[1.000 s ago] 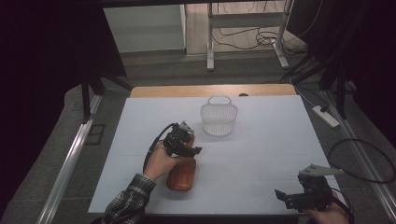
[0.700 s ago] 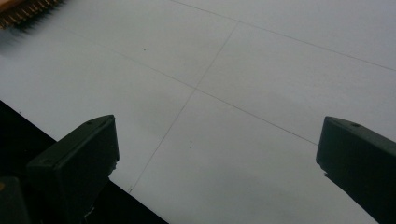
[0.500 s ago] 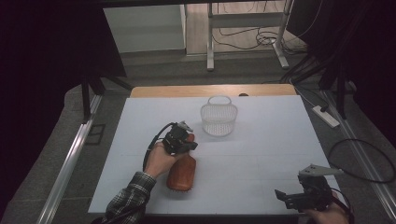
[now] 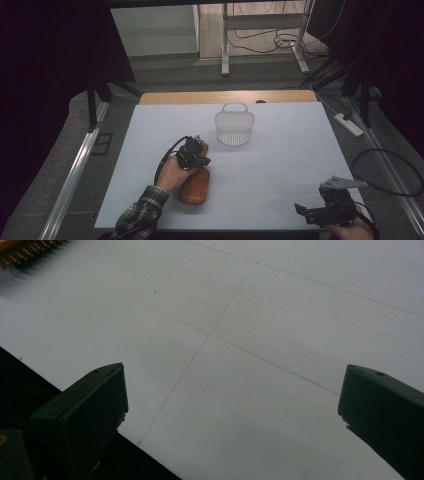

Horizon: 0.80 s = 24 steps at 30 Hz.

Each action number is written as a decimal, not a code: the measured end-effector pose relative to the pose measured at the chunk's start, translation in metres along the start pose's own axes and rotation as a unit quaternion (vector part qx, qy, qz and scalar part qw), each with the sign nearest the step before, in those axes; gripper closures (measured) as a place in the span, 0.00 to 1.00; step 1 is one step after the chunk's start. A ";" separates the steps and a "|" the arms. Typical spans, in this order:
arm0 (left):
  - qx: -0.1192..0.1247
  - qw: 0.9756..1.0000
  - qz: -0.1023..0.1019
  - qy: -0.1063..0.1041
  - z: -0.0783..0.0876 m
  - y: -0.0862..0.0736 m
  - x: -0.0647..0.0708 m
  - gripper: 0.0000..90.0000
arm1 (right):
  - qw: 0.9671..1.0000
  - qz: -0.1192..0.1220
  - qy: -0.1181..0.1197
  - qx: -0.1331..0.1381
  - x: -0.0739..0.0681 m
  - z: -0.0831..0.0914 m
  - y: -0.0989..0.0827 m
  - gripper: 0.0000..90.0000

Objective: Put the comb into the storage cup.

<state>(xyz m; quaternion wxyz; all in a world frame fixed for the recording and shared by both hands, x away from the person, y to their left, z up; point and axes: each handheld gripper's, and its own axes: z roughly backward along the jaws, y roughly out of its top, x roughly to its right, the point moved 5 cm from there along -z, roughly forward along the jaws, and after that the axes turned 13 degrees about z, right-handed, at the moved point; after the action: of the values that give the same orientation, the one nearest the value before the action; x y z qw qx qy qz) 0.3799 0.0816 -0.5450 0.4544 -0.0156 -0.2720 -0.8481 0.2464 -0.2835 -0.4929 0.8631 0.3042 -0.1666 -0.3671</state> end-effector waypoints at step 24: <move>-0.007 0.999 0.022 0.031 0.014 -0.015 -0.027 0.99 | 1.000 0.001 0.000 0.000 0.000 0.001 -0.001 0.00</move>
<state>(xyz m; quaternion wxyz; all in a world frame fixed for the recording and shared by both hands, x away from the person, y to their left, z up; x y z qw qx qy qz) 0.3812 0.1156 -0.5468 0.4810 0.0016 -0.2518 -0.8398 0.2456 -0.2840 -0.4927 0.8632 0.3044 -0.1670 -0.3666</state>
